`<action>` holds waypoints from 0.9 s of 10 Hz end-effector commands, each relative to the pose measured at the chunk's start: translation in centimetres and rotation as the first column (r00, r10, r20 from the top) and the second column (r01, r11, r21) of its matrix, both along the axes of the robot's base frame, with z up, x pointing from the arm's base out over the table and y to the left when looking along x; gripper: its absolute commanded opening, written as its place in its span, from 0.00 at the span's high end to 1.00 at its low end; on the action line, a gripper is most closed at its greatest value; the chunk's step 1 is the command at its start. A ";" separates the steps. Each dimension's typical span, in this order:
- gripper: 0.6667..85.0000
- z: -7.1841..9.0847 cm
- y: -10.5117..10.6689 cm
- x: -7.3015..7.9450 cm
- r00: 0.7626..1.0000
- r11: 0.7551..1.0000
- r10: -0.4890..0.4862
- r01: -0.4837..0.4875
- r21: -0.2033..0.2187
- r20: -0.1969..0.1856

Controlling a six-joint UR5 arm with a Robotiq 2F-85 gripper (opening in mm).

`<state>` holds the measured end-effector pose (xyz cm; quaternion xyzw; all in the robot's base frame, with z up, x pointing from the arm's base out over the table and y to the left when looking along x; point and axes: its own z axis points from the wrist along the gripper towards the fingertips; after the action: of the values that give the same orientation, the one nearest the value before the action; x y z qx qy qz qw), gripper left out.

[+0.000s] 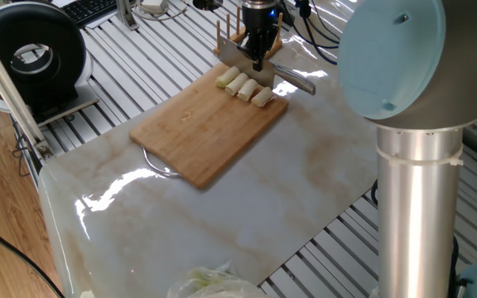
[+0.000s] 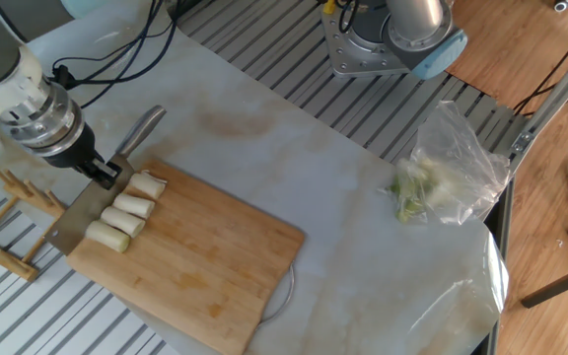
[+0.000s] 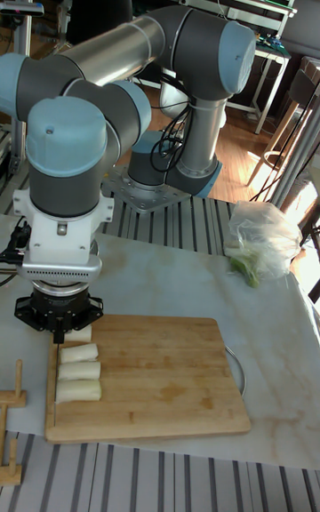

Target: Chop the scallions

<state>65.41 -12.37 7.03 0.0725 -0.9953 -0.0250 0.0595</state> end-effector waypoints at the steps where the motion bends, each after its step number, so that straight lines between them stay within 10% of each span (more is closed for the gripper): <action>1: 1.00 0.1 0.2 0.3 1.000 1.000 0.005 -0.005 0.008 0.009; 6: 1.00 2.2 -0.7 1.3 0.997 0.995 0.071 -0.069 -0.066 0.029; 9: 1.00 5.0 1.7 -0.3 0.996 0.996 0.085 -0.085 -0.037 -0.017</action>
<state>65.93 -12.27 9.82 0.1074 -0.9924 0.0044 0.0591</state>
